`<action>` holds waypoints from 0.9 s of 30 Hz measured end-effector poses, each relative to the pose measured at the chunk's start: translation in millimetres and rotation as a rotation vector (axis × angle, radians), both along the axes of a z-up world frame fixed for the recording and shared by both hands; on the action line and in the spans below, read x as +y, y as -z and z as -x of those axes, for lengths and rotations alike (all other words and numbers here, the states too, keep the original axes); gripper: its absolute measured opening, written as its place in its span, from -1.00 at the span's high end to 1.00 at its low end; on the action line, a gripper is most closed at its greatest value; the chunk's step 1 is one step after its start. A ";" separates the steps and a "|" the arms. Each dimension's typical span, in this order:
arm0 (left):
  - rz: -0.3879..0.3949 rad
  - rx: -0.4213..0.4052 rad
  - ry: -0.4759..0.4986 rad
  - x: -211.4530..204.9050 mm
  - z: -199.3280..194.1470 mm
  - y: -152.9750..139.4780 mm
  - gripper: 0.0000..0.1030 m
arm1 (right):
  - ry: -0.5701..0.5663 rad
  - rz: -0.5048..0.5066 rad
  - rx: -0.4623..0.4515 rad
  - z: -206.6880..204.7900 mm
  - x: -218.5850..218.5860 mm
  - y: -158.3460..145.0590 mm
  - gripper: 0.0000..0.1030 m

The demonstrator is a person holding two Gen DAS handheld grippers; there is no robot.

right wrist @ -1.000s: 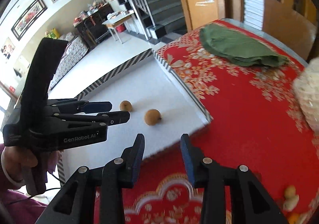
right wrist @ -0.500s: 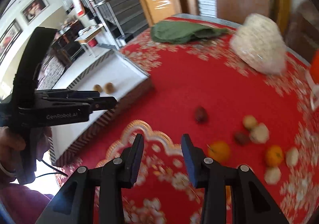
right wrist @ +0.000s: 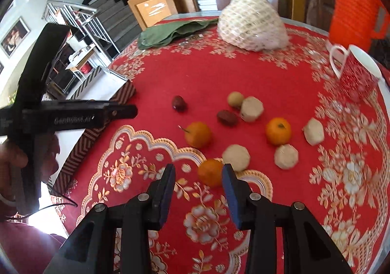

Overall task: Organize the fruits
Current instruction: 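Move both grippers back over the table, left gripper toward a red date, then grasp the red date with the left gripper while the right gripper grasps a mandarin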

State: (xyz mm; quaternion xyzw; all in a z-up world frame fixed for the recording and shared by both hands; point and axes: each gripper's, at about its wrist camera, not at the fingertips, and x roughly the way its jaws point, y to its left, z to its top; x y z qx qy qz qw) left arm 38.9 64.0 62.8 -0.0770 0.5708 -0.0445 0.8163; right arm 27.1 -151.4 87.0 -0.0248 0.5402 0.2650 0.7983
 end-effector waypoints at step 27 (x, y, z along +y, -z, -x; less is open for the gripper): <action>-0.016 0.075 0.000 -22.5 -55.1 43.7 0.56 | -0.105 -0.013 0.022 -39.4 35.1 27.4 0.26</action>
